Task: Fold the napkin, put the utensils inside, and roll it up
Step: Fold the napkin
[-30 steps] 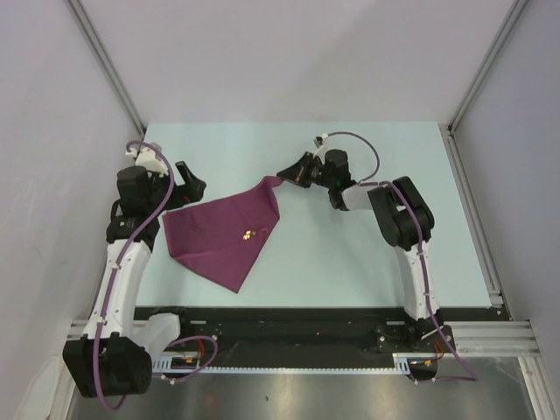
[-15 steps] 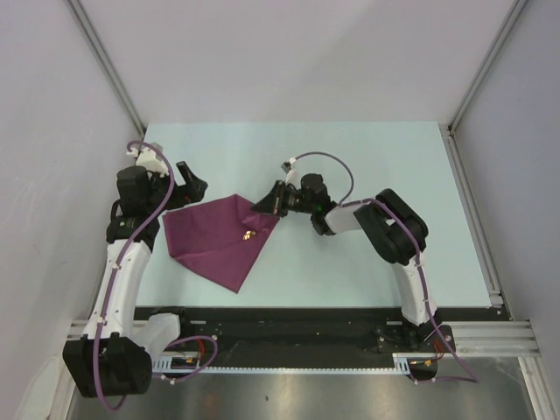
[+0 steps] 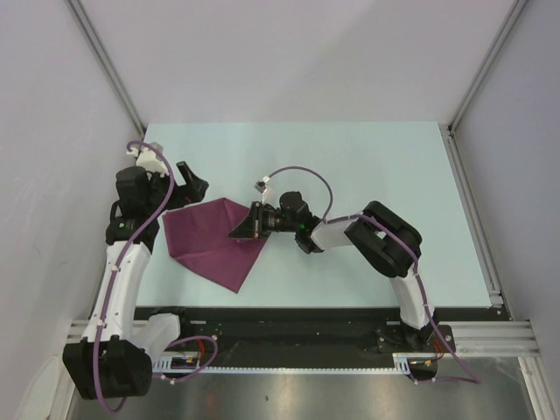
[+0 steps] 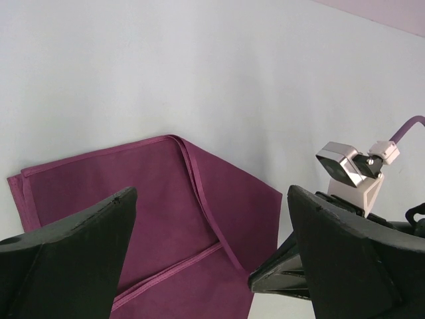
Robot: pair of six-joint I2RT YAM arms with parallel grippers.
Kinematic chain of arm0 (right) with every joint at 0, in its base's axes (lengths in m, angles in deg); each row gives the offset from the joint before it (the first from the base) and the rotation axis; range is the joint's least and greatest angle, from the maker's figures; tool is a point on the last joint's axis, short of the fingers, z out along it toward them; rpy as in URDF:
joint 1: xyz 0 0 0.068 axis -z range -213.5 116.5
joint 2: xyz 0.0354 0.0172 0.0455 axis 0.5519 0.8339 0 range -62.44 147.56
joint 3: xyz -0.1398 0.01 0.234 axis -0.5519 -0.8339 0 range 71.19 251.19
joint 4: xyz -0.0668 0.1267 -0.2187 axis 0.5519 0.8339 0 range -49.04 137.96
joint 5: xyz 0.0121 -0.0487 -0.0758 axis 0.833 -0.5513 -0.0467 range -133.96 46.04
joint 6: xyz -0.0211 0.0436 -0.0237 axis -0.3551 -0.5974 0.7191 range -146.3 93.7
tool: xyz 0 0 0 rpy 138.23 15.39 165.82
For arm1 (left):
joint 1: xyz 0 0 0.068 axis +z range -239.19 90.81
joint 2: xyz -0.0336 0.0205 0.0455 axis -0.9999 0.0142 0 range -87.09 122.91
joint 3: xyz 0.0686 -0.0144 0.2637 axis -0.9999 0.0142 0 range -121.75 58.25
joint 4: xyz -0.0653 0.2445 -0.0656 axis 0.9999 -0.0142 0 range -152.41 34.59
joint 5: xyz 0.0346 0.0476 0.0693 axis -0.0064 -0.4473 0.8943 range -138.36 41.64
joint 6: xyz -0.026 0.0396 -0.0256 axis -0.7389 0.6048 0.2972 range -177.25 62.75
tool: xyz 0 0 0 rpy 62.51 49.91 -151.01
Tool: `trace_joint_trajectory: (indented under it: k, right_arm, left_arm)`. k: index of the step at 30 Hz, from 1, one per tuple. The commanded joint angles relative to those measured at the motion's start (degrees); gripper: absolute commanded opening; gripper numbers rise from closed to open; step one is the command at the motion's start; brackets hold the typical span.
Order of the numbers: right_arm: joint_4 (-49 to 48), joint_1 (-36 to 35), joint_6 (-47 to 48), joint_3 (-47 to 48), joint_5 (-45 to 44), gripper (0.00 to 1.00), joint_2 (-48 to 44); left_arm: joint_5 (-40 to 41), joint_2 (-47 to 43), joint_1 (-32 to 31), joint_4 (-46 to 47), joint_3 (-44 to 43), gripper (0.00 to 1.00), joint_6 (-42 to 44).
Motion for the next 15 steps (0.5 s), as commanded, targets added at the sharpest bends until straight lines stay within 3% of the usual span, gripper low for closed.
trace_joint_trajectory:
  k: [1, 15]
  right_arm:
    - [-2.6, -1.89, -0.92, -0.11, -0.42, 0.0, -2.71]
    - [-5.06, -7.26, -4.09, 0.24, 0.37, 0.0, -1.22]
  left_arm:
    - [-1.46, -1.36, -0.54, 2.02, 0.16, 0.99, -0.69]
    - [-1.73, -1.71, -0.89, 2.19, 0.16, 1.0, -0.87]
